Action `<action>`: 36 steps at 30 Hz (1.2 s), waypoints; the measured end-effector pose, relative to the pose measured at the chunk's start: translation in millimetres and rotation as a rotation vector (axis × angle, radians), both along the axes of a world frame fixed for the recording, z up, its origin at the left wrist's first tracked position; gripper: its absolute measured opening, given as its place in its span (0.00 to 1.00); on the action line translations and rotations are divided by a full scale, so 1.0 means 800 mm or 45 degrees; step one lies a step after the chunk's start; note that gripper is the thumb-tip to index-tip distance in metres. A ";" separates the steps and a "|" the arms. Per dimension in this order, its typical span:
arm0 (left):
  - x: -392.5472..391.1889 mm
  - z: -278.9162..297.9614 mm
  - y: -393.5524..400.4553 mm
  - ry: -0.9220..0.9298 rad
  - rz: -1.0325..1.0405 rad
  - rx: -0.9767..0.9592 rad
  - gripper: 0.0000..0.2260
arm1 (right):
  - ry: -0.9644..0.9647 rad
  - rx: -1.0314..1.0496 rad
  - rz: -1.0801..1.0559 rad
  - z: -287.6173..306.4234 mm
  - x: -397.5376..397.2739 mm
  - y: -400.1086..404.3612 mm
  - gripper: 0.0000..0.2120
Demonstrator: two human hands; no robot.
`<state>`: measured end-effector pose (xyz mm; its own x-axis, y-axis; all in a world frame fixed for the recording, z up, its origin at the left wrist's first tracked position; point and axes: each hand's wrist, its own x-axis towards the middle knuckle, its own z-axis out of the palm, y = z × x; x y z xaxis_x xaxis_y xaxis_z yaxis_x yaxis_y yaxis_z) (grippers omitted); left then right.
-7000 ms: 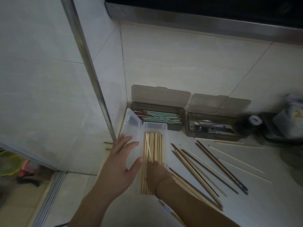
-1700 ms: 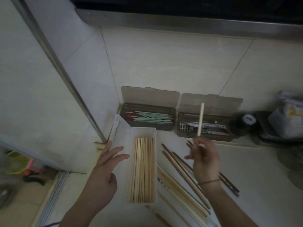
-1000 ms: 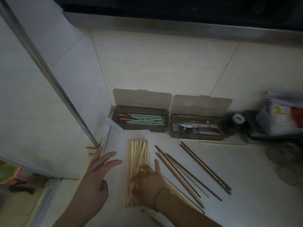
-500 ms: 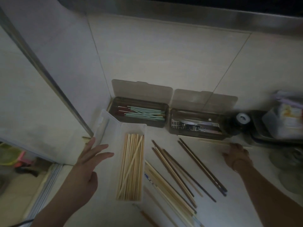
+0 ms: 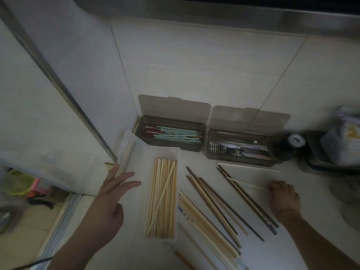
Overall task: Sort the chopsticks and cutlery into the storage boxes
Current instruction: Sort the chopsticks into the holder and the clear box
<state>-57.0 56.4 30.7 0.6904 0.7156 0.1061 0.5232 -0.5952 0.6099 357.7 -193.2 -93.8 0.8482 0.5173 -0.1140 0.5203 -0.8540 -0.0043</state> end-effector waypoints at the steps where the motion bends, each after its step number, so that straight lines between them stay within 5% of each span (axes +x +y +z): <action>1: -0.001 -0.001 0.000 -0.009 -0.006 -0.008 0.38 | 0.003 0.002 -0.008 0.003 -0.005 0.002 0.18; 9: -0.006 -0.007 0.005 -0.074 -0.084 -0.014 0.38 | 0.140 0.887 0.036 0.084 -0.114 0.062 0.24; 13: -0.006 -0.009 0.006 -0.106 -0.130 -0.005 0.37 | 0.768 1.622 0.098 0.119 -0.208 0.127 0.16; 16: -0.007 -0.010 0.008 -0.116 -0.138 0.003 0.36 | 0.543 1.333 0.448 0.115 -0.271 0.170 0.20; 19: -0.008 -0.011 0.009 -0.132 -0.169 0.006 0.37 | 0.168 0.602 0.751 0.098 -0.306 0.197 0.20; 24: -0.011 -0.017 0.011 -0.143 -0.179 0.007 0.37 | 0.233 -0.267 0.938 0.080 -0.334 0.199 0.17; 28: -0.012 -0.020 0.012 -0.138 -0.171 0.004 0.37 | 0.351 -0.105 1.038 0.080 -0.328 0.182 0.18; 32: -0.012 -0.017 0.012 -0.211 -0.114 -0.058 0.34 | 0.300 0.761 1.094 0.078 -0.267 0.149 0.07; 34: -0.013 -0.013 0.011 -0.257 0.009 -0.103 0.29 | 0.190 0.937 0.862 0.072 -0.212 0.130 0.07; 36: -0.015 -0.012 0.010 -0.287 0.129 -0.106 0.26 | 0.151 0.817 0.486 0.064 -0.148 0.114 0.10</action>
<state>-68.9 64.7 21.4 0.5806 0.7924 0.1870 0.4226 -0.4896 0.7627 239.4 -102.3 -42.4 0.5976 0.7682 0.2296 0.7446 -0.4254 -0.5144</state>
